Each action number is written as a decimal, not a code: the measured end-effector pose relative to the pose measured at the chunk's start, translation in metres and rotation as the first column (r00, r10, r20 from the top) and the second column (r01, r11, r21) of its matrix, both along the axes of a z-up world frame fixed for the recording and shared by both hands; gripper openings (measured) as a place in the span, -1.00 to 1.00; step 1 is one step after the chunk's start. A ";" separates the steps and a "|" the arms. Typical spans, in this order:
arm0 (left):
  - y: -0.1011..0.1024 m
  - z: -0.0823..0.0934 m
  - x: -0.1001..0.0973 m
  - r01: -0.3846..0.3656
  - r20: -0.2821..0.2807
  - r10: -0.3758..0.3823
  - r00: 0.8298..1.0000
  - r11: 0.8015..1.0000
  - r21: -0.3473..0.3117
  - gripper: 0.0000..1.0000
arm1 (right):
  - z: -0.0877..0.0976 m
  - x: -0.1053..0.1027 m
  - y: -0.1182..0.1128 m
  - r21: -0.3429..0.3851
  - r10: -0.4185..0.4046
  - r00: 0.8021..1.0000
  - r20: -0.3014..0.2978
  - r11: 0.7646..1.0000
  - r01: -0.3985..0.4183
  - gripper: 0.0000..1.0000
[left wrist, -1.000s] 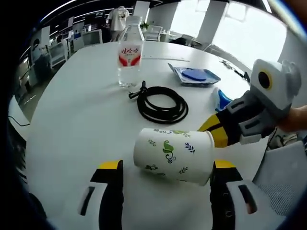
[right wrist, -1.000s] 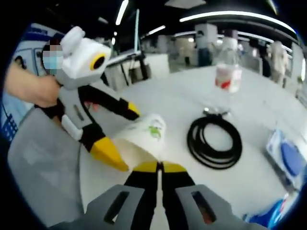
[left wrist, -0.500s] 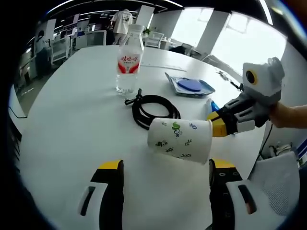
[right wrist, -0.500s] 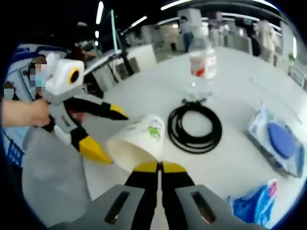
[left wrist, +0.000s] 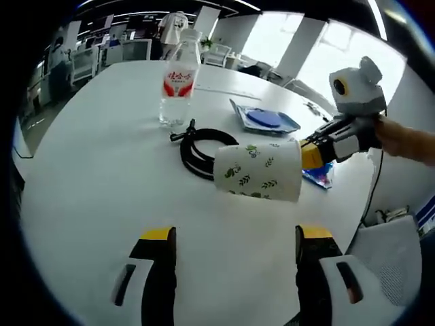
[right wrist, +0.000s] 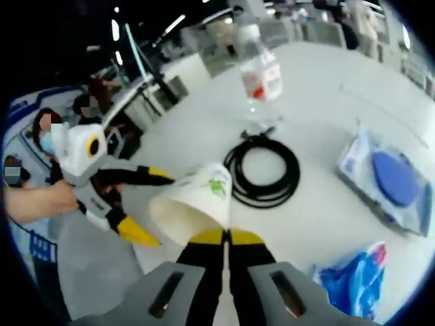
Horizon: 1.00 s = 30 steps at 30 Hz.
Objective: Arrange the tabletop items into an orderly group along one side of the table until the central work area is clear of visible clutter.
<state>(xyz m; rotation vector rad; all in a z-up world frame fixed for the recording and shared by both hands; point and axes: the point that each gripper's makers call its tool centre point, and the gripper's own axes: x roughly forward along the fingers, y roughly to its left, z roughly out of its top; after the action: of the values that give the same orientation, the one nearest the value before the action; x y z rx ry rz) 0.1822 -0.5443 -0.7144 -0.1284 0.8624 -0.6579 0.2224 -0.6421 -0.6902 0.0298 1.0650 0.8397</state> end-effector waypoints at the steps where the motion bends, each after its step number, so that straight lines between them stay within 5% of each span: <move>1: 0.000 0.000 -0.001 -0.005 -0.002 0.005 1.000 1.000 -0.003 0.38 | 0.002 0.004 -0.004 0.005 -0.036 0.999 -0.038 0.999 0.036 -1.00; 11: 0.002 -0.009 -0.020 -0.032 -0.029 0.031 0.999 0.999 -0.036 0.37 | 0.010 0.034 -0.033 -0.094 -0.144 0.983 -0.117 0.987 0.134 -1.00; 15: 0.004 -0.009 -0.024 -0.057 -0.039 0.055 0.998 0.997 -0.057 0.36 | 0.016 0.042 -0.031 -0.037 -0.232 0.944 -0.233 0.972 0.230 -1.00; 25: 0.004 -0.001 -0.023 -0.043 -0.002 0.043 0.999 0.997 -0.058 0.38 | 0.024 0.081 -0.038 -0.093 -0.224 0.952 -0.210 0.974 0.208 -1.00; 30: -0.001 0.005 -0.019 -0.031 0.025 0.033 0.999 0.996 -0.085 0.38 | 0.022 0.095 -0.040 -0.133 -0.220 0.933 -0.286 0.973 0.189 -1.00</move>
<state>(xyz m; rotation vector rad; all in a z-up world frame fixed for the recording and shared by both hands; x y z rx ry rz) 0.1631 -0.5449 -0.7093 -0.2093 0.8056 -0.6651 0.3175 -0.6824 -0.6686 0.1831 1.3641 0.5997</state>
